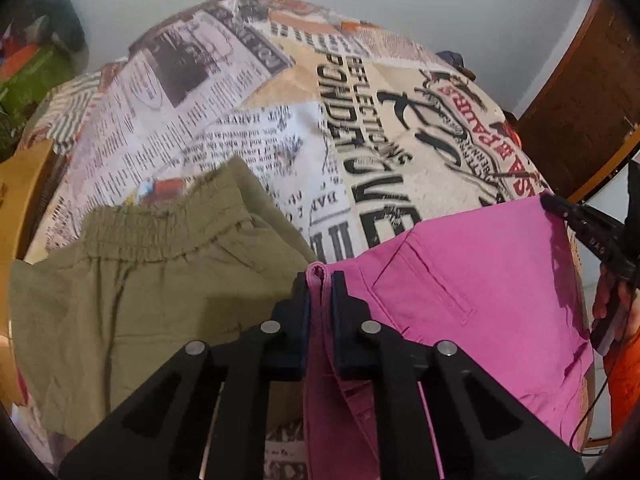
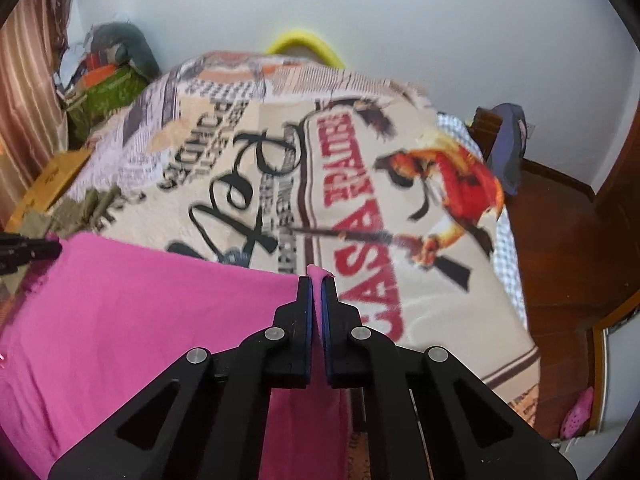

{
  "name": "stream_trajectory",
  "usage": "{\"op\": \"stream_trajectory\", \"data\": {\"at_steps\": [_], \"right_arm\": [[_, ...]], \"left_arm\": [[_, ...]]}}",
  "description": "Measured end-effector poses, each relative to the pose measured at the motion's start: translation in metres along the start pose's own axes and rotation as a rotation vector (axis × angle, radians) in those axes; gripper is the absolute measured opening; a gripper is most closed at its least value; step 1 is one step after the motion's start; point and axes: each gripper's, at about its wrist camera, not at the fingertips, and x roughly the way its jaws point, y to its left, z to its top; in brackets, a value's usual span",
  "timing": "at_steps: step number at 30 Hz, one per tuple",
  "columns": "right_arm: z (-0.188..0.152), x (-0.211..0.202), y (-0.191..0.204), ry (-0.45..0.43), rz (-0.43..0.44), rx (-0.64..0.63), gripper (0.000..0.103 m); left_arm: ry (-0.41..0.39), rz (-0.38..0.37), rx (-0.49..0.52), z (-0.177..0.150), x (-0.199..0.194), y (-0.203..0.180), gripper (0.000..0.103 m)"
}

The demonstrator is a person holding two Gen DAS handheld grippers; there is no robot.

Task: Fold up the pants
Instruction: 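Lift the pink pants with both grippers and fold them over lengthwise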

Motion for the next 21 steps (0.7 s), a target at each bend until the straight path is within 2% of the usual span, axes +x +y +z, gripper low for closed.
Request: {"op": "stream_trajectory", "data": {"at_steps": [6,12,16,21], "right_arm": [[0.019,-0.027,0.001,-0.059,-0.017,0.014,0.003],[0.033,-0.064,-0.001,-0.111,0.003,0.054,0.003],[0.034,-0.09,0.003,-0.129,0.013,0.053,0.003],[0.024,-0.122,0.007,-0.147,0.032,0.058,0.003]], "left_arm": [[-0.088,0.008,0.039,0.016,-0.039,-0.011,0.008],[-0.126,-0.022,0.032,0.027,-0.075,-0.015,0.008],[-0.154,-0.058,0.044,0.023,-0.105,-0.021,0.008],[-0.181,-0.056,0.071,0.008,-0.138,-0.034,0.008]]}}
